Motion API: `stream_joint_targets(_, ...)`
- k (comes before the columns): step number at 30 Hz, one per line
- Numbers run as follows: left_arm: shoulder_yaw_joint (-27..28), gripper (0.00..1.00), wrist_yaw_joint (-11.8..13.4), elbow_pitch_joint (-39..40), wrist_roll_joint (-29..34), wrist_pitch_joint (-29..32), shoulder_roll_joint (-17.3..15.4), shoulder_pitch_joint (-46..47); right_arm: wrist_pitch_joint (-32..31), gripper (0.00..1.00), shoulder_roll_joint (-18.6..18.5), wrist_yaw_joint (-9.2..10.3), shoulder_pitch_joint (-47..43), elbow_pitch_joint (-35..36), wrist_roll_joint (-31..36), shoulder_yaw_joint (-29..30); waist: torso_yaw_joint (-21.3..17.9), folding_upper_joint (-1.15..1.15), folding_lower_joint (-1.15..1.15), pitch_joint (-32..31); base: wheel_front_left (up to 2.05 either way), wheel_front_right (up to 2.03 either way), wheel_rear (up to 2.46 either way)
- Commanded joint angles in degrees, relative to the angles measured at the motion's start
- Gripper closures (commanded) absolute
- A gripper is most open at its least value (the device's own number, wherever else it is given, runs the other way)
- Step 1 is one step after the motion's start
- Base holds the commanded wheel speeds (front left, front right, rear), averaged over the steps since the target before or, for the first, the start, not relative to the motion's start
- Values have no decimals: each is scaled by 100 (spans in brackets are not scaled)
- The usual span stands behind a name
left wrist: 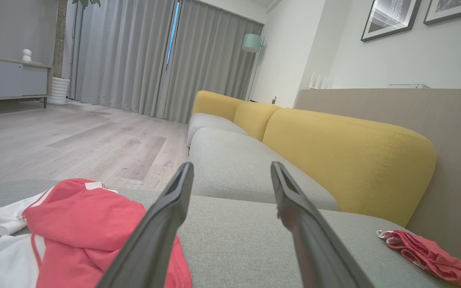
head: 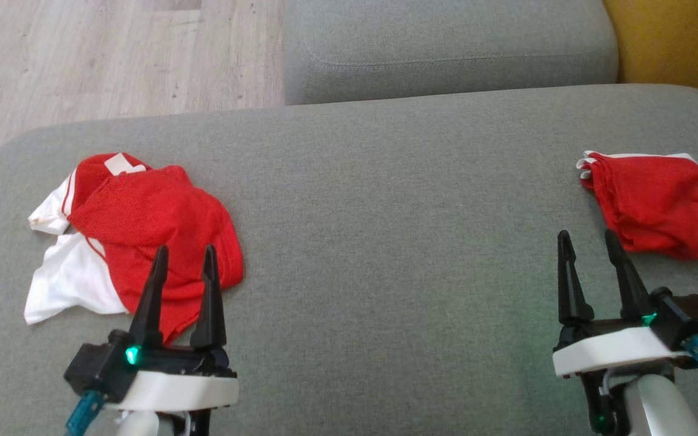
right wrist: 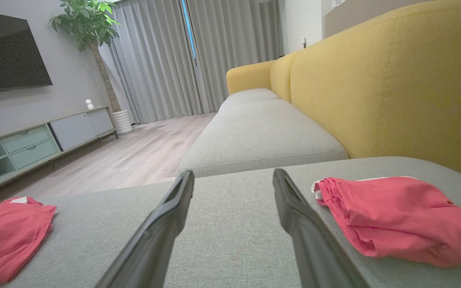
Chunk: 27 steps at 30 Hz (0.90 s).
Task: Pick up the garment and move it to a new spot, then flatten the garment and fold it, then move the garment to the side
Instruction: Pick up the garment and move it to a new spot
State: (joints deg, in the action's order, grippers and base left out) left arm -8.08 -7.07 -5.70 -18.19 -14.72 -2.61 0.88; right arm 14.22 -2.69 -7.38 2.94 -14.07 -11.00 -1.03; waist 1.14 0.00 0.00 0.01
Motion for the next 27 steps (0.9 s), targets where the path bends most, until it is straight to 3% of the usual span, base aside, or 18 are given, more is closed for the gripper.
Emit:
stream_joint_targets(1, 153, 0, 6, 161, -1, -28, -27, 206, 77, 0, -20, -11, 230, 186, 38, -124, 0, 0, 0, -2, 0, 0, 0)
stream_joint_targets(13, 174, 0, 54, 126, 37, -28, -27, 200, 77, 0, -19, -11, 180, 71, 84, -255, 206, 0, 0, -31, 0, 0, 0)
stream_joint_targets(27, 511, 0, 155, 105, 186, -28, -27, 75, 77, 0, -19, -11, 61, -7, -80, -864, 1266, 0, 0, -91, 0, 0, 0)
